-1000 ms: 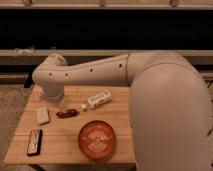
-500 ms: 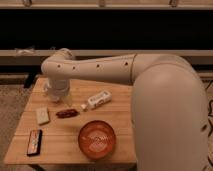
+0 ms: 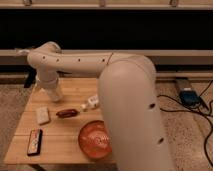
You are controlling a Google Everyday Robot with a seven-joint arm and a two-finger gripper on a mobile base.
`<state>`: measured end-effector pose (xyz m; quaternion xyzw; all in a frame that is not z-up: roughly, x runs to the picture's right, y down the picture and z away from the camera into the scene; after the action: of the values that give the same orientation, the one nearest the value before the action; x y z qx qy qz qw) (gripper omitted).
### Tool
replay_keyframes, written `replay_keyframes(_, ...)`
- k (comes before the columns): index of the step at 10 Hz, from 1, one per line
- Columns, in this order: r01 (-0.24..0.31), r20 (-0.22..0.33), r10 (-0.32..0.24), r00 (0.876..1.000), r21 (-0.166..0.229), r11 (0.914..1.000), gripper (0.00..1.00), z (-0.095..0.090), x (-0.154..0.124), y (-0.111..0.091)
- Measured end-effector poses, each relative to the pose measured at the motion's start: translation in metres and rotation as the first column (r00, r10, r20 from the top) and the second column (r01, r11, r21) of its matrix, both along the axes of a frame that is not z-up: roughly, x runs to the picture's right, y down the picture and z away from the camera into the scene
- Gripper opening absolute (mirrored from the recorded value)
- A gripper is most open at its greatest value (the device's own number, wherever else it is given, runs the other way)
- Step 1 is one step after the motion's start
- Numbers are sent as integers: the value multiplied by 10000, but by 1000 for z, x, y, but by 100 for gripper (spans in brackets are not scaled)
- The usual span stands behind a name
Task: Place the white sponge in the ceramic cup
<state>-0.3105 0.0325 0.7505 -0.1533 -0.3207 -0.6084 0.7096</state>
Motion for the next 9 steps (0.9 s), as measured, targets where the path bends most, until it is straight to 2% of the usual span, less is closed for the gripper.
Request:
replay_keyframes(2,541,260,-536,9982,-190,9984,80,17,-16,15)
replay_keyframes(4,1067,475,-1046,9934,-442,9933,80,40,-28,39)
replay_keyframes(6,1338,486,-1307,9902,-682,9887,80,60,-29,61)
replay_keyframes(7,1523,529,-1486,9875,-759,9854,80,71,-33,74)
replay_keyframes(9,1788,606,-1747,9828,-706,9814,80,80,-45,83)
